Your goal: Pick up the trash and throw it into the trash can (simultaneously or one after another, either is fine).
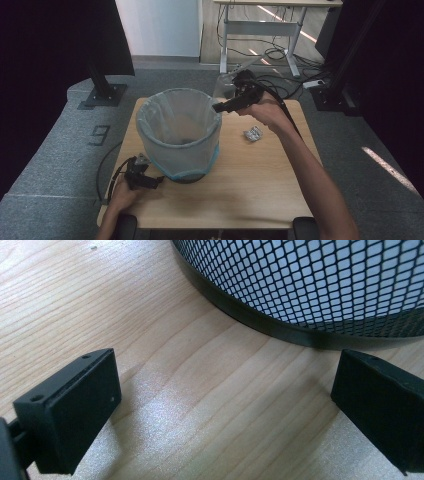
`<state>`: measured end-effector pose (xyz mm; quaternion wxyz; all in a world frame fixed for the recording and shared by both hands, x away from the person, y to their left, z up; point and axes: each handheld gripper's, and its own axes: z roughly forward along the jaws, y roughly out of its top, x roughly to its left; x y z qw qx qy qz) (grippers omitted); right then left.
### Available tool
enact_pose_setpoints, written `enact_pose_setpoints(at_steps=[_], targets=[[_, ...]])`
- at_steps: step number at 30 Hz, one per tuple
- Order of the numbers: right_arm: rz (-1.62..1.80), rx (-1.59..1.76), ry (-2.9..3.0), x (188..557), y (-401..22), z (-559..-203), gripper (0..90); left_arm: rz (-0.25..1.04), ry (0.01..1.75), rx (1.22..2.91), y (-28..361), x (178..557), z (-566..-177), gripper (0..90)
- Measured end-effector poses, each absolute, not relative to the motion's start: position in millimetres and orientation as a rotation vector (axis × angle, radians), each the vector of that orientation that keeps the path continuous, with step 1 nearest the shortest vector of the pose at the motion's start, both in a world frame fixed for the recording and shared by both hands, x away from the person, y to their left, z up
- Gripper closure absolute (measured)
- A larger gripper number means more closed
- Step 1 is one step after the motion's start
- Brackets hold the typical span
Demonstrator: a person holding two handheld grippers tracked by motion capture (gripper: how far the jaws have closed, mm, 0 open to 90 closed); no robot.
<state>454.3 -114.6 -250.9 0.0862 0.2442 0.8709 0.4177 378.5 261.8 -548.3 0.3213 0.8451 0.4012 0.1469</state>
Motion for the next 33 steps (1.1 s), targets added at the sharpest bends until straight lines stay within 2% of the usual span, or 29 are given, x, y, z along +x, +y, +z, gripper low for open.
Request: enact_pose_setpoints(at_steps=[20, 33], targets=[[1.22, 0.567, 2.715, 456, -41, -265, 28.7, 0.386, 1.054, 2.22, 262, 378, -548, 0.0], [1.151, 0.523, 2.759, 453, -24, -285, 28.2, 0.386, 1.053, 2.221, 262, 378, -548, 0.0]])
